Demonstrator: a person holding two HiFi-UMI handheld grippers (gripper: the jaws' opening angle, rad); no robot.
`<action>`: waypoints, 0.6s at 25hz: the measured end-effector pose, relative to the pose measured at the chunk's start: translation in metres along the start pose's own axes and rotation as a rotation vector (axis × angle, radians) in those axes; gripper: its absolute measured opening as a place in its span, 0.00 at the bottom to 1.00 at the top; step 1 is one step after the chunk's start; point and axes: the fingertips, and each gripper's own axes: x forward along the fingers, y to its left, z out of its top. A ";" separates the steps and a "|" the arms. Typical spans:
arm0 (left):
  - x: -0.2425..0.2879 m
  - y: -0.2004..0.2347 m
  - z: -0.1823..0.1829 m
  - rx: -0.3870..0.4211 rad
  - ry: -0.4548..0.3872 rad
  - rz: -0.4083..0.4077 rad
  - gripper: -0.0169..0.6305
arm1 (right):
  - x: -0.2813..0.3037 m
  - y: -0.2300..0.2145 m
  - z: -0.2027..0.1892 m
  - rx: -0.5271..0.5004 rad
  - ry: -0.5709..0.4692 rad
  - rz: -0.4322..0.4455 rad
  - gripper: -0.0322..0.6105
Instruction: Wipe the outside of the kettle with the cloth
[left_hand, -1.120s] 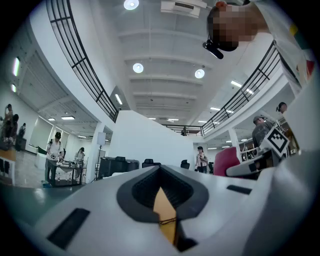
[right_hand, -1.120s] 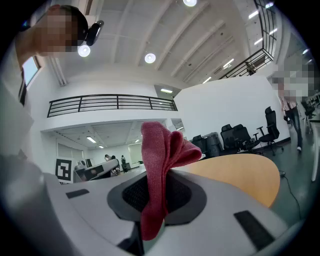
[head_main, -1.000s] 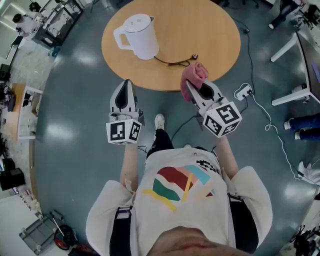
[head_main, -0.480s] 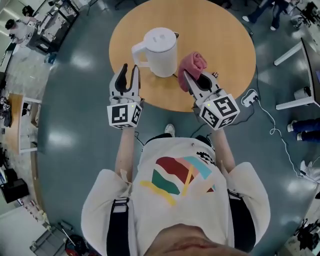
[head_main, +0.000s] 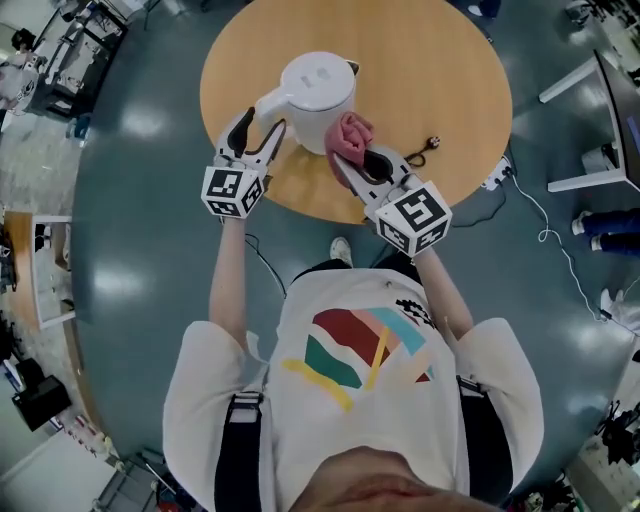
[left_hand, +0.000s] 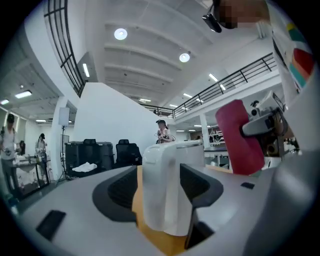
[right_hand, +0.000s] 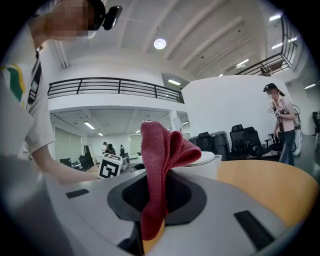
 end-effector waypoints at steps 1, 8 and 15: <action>0.004 0.004 -0.004 0.020 0.007 0.005 0.49 | 0.008 0.002 -0.001 -0.016 0.003 0.014 0.12; 0.014 0.001 -0.024 0.020 0.064 -0.047 0.42 | 0.061 0.016 -0.014 -0.116 0.063 0.073 0.12; 0.002 -0.011 -0.023 0.031 0.065 0.040 0.34 | 0.077 -0.003 -0.037 -0.082 0.131 -0.042 0.12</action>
